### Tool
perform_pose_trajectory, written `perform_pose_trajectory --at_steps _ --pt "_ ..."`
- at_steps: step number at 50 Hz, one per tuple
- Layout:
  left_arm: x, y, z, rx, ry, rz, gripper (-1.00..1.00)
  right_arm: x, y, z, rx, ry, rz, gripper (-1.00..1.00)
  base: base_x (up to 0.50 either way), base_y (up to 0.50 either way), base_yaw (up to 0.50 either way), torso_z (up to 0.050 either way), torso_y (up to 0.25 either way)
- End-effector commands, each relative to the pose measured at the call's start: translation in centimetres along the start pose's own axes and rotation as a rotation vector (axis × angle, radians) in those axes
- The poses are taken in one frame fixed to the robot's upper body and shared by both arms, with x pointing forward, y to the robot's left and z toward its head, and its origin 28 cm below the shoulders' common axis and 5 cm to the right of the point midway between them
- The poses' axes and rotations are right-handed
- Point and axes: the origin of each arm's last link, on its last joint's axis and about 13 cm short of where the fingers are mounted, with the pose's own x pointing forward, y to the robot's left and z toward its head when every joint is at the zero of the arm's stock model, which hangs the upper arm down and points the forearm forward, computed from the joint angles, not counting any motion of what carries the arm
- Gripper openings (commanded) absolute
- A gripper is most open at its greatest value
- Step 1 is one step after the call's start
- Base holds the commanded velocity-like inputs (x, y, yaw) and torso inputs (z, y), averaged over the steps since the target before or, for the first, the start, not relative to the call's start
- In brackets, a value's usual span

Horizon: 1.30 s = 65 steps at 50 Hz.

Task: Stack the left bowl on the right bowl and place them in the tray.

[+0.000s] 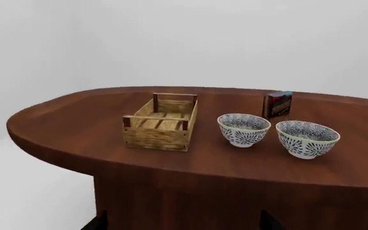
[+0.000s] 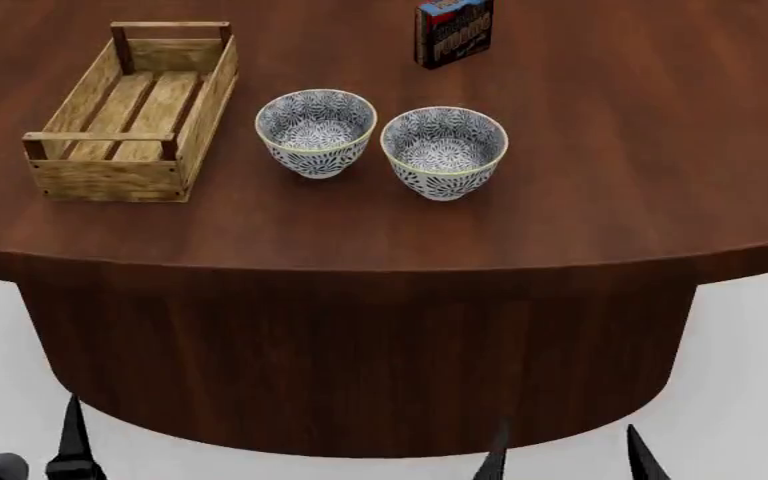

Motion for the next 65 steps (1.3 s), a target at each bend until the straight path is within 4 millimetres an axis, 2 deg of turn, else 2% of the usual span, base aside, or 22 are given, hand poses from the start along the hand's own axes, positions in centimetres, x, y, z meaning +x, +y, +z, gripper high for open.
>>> perform_pose_trajectory --at_steps 1,9,21,27,36,65 --pt "-0.3 1.3 3.8 0.082 -0.070 0.060 1.00 -1.0 -1.6 5.0 -0.059 -0.047 -0.053 1.00 0.00 0.00 0.00 0.000 0.000" --pt "-0.7 1.8 6.1 0.084 -0.089 0.070 1.00 -1.8 -2.8 7.3 -0.085 -0.043 -0.101 1.00 0.00 0.00 0.00 0.000 0.000" --pt "-1.4 2.2 8.7 0.084 -0.125 0.076 1.00 -2.8 -3.5 10.6 -0.093 -0.110 -0.154 1.00 0.00 0.00 0.00 0.000 0.000" --pt "-1.5 2.1 9.0 0.083 -0.135 0.069 1.00 -2.7 -3.4 10.7 -0.142 -0.091 -0.167 1.00 0.00 0.04 0.00 0.000 0.000" --pt "-1.3 2.0 9.1 0.084 -0.133 0.077 1.00 -2.4 -2.7 10.5 -0.166 -0.079 -0.145 1.00 0.00 0.50 0.00 0.000 0.000" --pt "-1.5 1.6 8.6 0.082 -0.123 0.061 1.00 -2.7 -2.7 10.1 -0.159 -0.078 -0.140 1.00 0.00 0.50 0.00 0.000 0.000"
